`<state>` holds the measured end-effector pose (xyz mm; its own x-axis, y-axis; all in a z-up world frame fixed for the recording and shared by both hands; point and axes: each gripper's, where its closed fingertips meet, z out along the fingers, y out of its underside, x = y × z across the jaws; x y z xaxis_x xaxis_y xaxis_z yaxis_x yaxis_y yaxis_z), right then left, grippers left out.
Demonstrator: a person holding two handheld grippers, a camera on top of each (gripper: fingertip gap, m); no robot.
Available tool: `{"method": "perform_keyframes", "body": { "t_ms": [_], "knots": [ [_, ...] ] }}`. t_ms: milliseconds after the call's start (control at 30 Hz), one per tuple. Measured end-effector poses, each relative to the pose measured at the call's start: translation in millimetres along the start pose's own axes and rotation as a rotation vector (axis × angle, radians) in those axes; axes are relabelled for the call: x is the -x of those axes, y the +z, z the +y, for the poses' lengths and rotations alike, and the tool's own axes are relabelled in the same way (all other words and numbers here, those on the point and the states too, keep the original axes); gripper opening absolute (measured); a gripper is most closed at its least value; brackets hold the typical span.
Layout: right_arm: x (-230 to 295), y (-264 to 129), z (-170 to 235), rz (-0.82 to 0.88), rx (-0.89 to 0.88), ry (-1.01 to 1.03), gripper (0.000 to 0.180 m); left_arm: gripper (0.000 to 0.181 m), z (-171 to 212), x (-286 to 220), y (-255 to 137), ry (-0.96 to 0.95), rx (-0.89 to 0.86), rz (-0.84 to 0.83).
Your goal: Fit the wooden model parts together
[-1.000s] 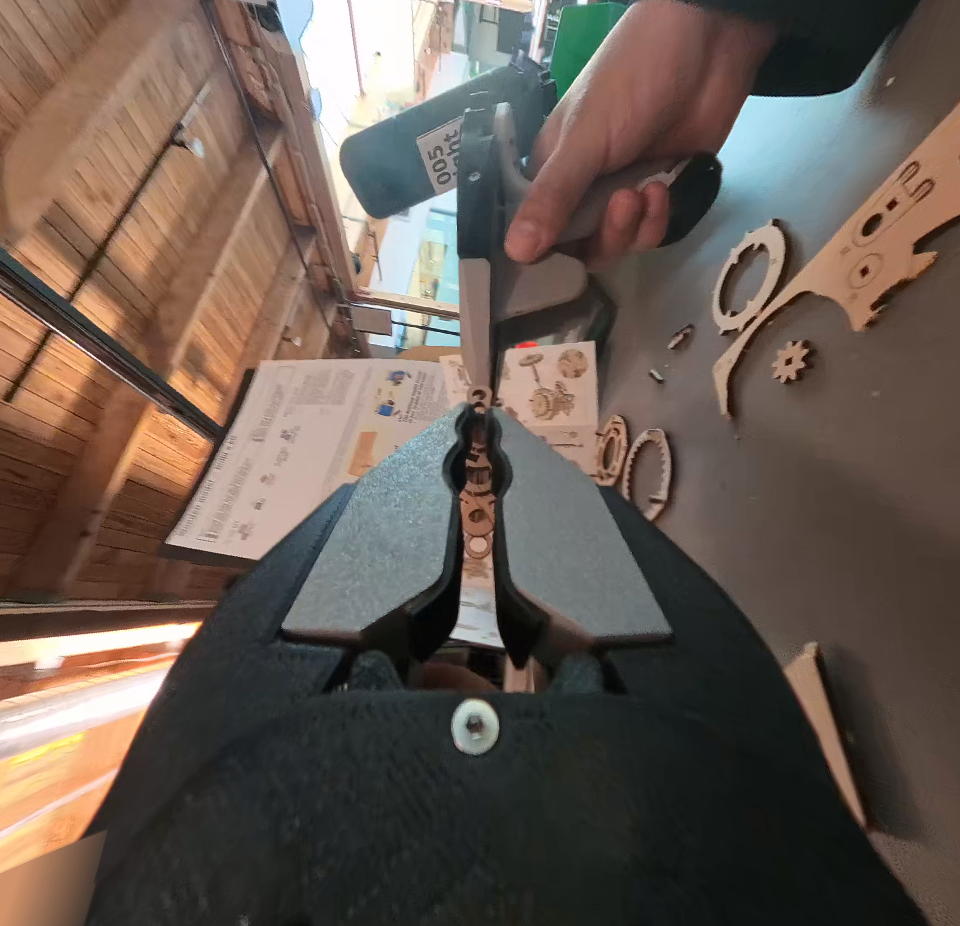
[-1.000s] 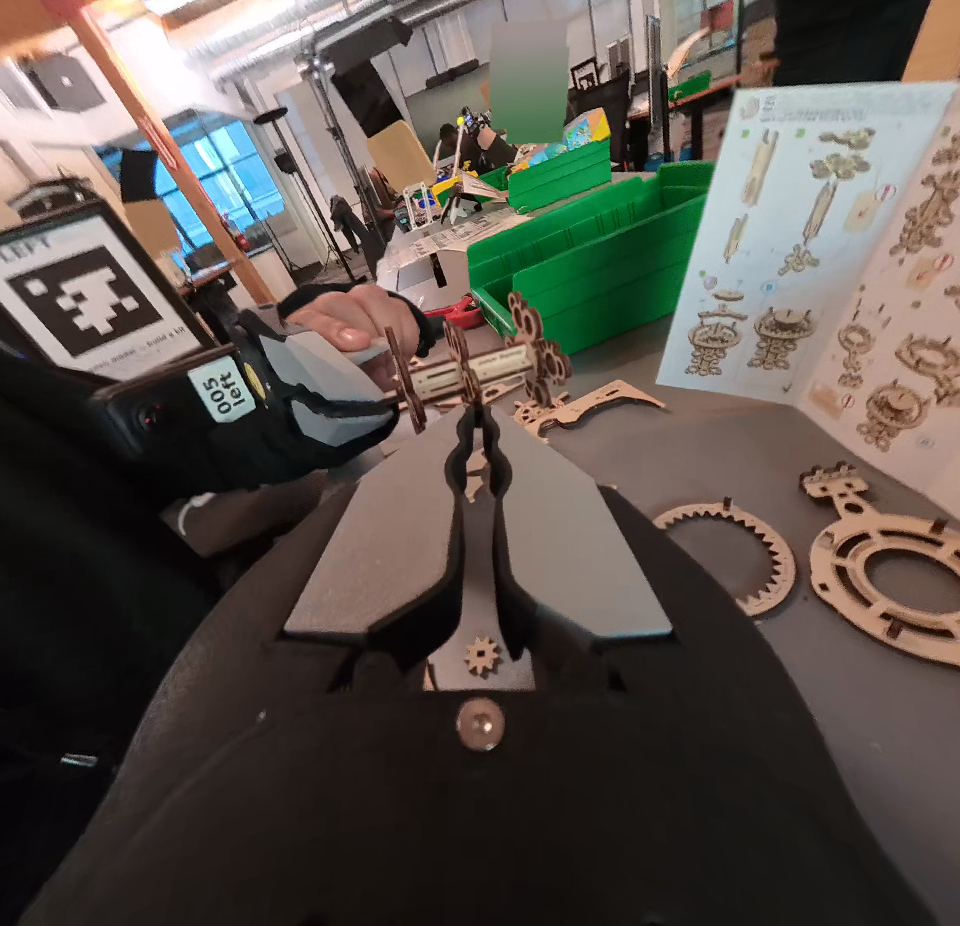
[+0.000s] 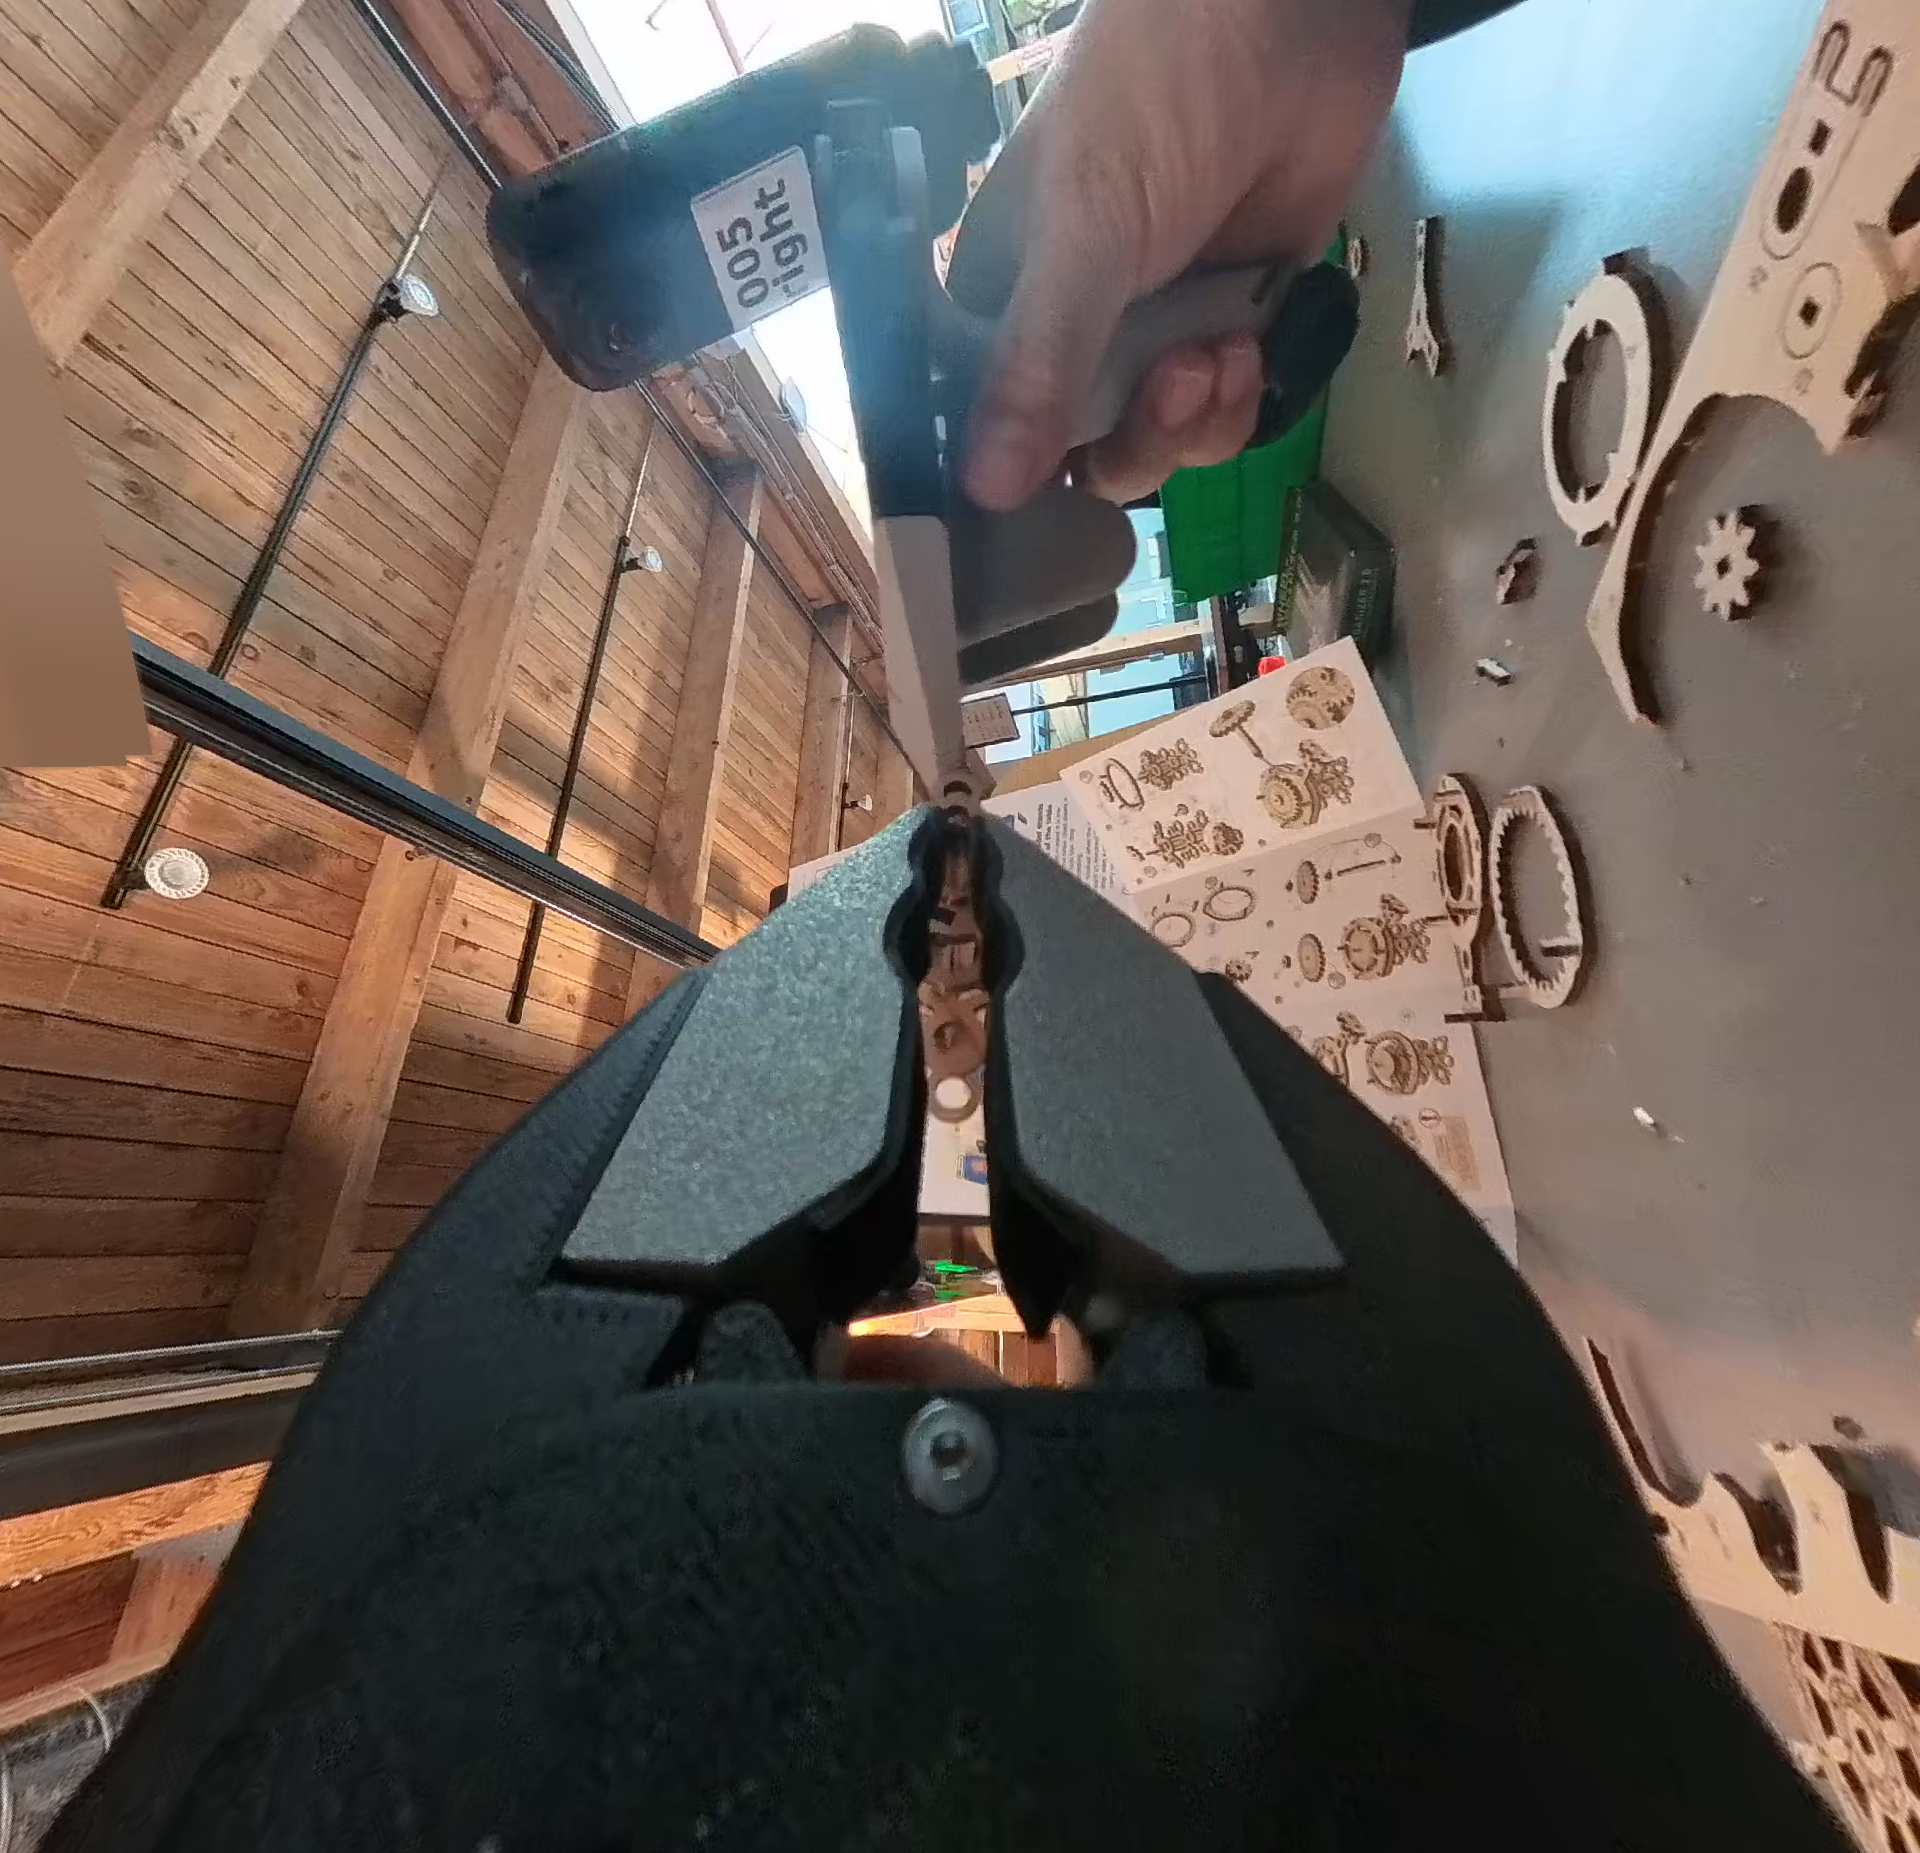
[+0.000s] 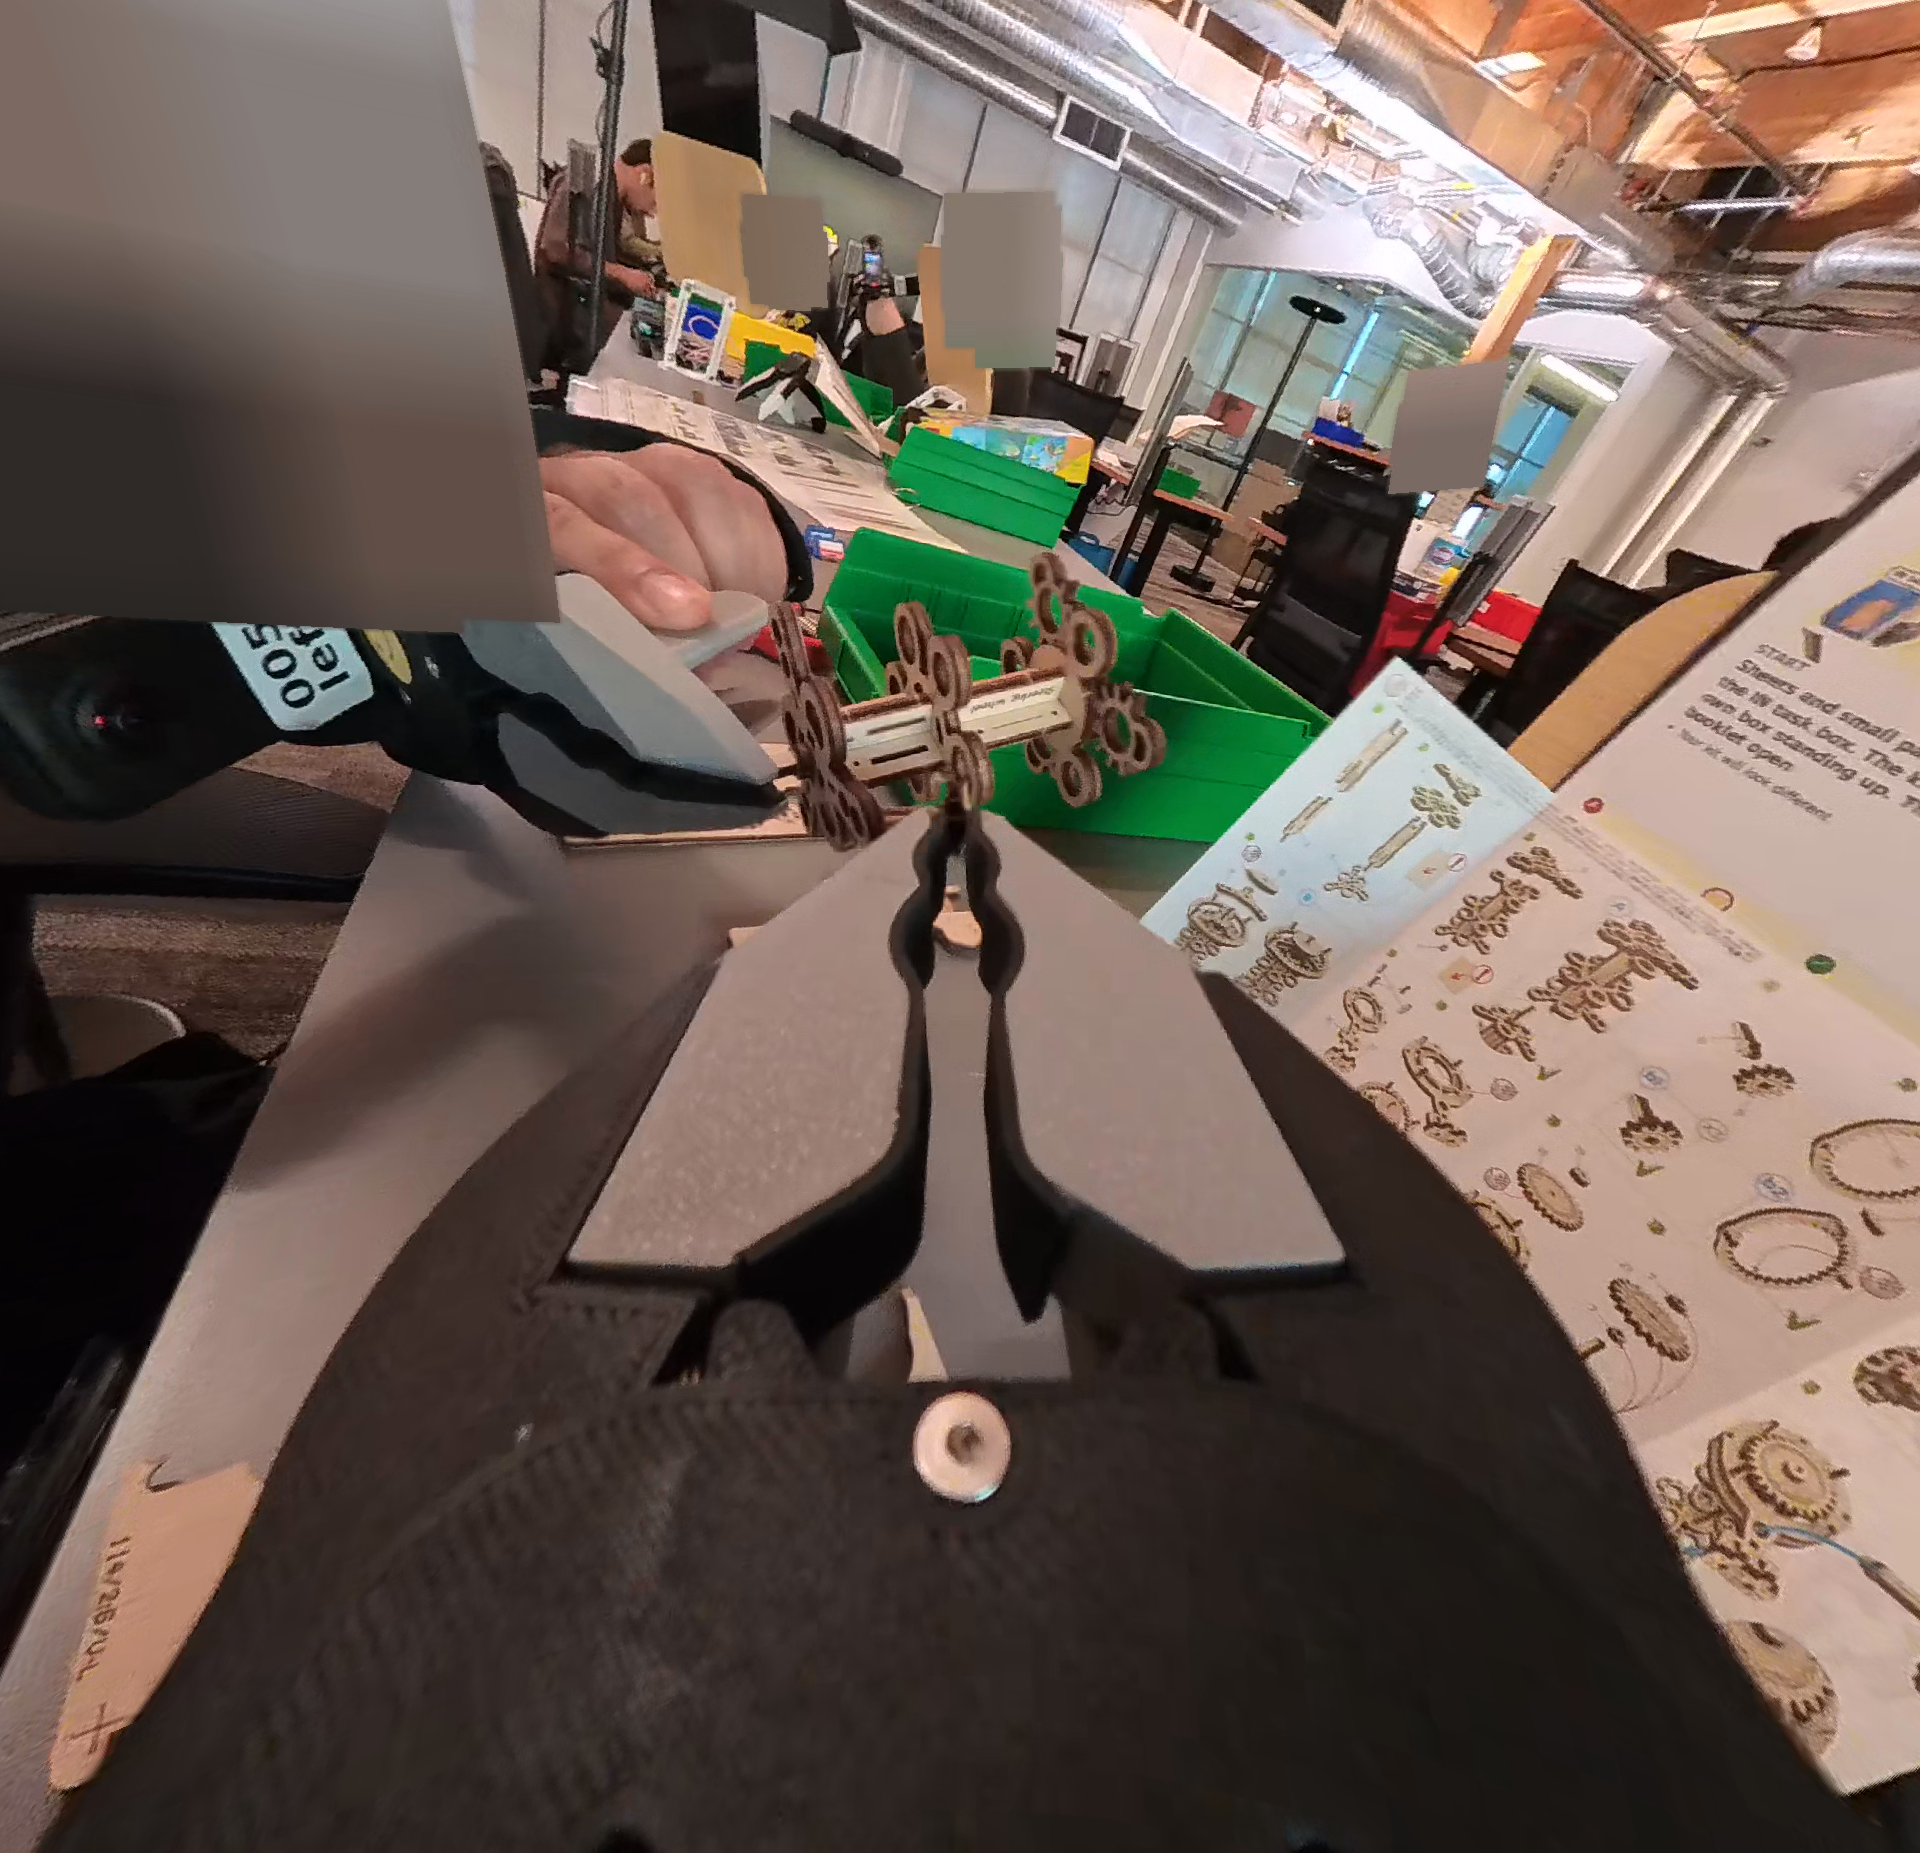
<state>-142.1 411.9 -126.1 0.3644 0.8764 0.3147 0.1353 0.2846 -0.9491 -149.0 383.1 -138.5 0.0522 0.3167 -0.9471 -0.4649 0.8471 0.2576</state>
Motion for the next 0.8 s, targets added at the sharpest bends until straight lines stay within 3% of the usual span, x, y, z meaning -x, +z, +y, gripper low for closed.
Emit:
{"method": "perform_keyframes", "body": {
  "t_ms": [800],
  "knots": [
    [16.0, -1.3, -4.2, -0.169, -0.038, 0.109, 0.0, 0.0, -9.7, 4.3, -11.4, 0.012, -0.037, -0.033]
  ]
}}
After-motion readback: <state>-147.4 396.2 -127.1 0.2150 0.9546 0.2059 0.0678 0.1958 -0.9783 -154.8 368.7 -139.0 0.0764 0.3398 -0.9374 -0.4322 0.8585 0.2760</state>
